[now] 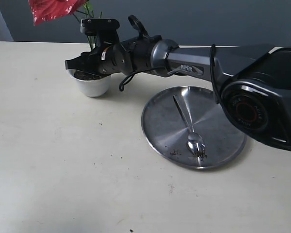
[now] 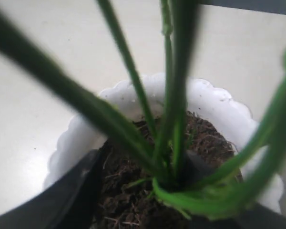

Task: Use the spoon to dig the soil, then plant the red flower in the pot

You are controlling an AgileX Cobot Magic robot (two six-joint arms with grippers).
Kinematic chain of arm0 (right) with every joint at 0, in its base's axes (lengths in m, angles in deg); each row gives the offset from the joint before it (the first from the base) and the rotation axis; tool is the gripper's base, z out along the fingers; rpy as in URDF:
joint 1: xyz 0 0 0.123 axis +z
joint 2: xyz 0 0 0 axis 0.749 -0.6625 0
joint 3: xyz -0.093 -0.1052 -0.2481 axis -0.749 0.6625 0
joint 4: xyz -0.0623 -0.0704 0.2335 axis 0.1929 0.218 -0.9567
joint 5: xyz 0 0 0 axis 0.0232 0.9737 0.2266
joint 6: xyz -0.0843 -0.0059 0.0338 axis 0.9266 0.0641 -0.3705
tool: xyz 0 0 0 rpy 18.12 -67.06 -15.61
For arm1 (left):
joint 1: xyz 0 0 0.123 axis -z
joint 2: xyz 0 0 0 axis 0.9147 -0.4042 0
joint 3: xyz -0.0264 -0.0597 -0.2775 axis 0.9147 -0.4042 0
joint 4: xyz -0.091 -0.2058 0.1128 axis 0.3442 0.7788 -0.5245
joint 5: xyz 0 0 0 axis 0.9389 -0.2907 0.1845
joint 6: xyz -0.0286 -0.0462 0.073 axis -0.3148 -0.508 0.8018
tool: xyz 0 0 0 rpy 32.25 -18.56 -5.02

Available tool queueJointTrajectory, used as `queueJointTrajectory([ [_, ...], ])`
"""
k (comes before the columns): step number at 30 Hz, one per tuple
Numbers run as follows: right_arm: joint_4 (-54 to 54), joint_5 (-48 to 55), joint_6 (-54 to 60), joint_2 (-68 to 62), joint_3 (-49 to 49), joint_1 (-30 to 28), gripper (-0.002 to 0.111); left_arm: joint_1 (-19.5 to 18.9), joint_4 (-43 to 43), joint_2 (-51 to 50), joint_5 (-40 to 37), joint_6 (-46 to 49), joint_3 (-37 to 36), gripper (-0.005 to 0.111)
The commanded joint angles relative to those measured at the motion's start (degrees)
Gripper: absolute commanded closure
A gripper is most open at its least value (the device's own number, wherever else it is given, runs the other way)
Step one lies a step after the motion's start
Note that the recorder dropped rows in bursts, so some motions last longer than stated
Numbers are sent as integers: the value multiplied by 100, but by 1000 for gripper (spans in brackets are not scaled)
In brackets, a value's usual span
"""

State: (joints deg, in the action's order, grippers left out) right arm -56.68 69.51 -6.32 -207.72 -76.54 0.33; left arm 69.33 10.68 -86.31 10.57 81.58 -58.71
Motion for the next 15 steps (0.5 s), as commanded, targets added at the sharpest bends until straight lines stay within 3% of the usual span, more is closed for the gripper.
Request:
queueJointTrajectory([
  [1, 9, 748, -42, -81, 140, 42, 48, -17, 6, 42, 30, -14, -11, 106],
  [7, 32, 424, -42, -76, 127, 42, 59, -17, 6, 42, 30, -14, -11, 106],
  [15, 244, 442, -42, 105, 127, 42, 50, -17, 6, 42, 30, -14, -11, 106],
])
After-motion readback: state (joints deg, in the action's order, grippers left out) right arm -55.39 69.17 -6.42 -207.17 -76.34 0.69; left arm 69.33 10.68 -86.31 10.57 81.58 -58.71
